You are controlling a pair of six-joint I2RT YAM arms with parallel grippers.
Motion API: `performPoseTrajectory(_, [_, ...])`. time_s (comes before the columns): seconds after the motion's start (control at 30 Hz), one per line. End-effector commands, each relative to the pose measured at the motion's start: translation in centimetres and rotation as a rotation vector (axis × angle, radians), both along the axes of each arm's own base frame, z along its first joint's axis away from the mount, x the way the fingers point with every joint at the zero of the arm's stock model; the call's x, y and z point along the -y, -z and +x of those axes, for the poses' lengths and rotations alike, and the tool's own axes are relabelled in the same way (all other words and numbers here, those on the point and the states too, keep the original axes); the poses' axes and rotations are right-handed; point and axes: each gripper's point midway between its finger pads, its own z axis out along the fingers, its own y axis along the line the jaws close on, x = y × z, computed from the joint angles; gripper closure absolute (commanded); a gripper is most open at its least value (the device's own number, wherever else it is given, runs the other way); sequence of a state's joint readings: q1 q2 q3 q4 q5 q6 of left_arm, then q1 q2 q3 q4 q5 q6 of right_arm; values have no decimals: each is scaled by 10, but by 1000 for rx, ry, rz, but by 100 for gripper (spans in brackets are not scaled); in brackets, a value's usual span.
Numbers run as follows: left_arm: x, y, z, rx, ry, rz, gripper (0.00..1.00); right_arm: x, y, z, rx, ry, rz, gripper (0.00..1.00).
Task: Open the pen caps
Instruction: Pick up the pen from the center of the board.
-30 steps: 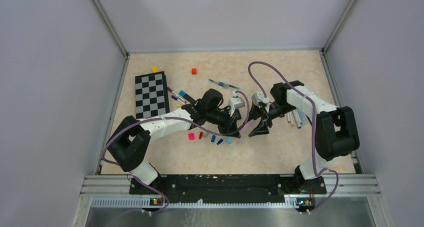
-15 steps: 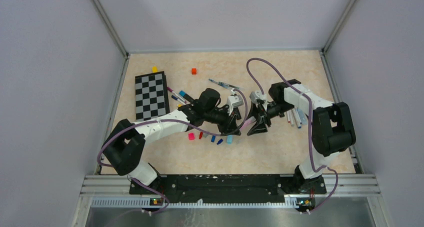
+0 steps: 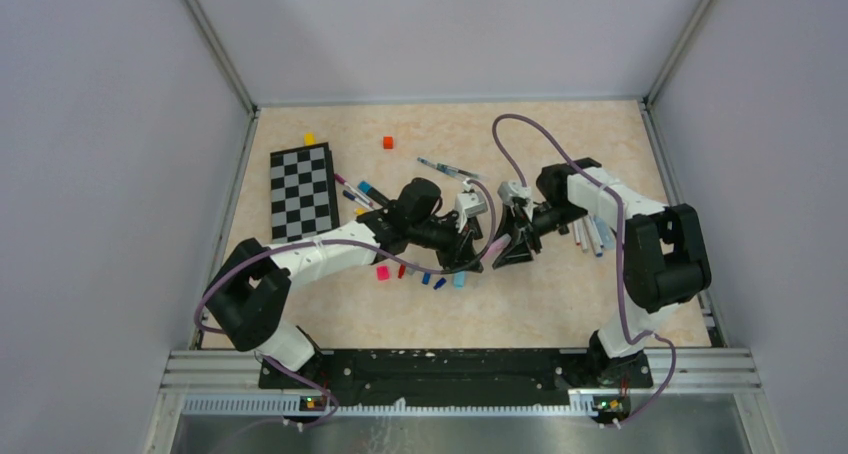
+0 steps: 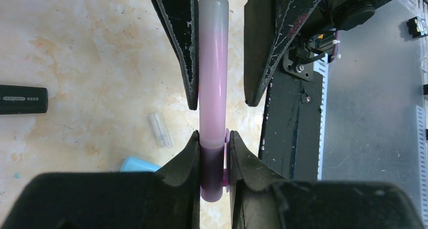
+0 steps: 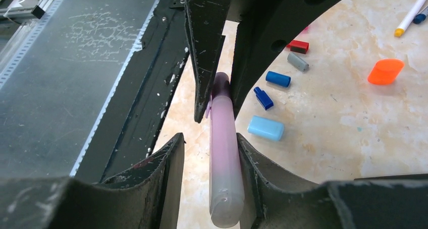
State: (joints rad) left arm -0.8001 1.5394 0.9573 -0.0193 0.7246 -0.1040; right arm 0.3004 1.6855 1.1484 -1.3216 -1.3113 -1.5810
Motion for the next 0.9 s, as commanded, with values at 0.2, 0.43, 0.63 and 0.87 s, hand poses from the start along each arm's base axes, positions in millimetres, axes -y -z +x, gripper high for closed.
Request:
performPoseTrajectory(0.2, [7,-18,5,64,0,-54,99,-13,-17,6,-9,4,60,62])
performPoseTrajectory(0.43, [6,-18,5,67,2,-50,99,-15,-18,10,-35,22,51,60])
performPoseTrajectory(0.63, [6,-18,6,71,1,-48,98,-15,-17,11,-46,28,41,66])
performPoseTrajectory(0.87, [5,-18,8,76,-13,-39,94,-15,-17,15,-55,34,20,100])
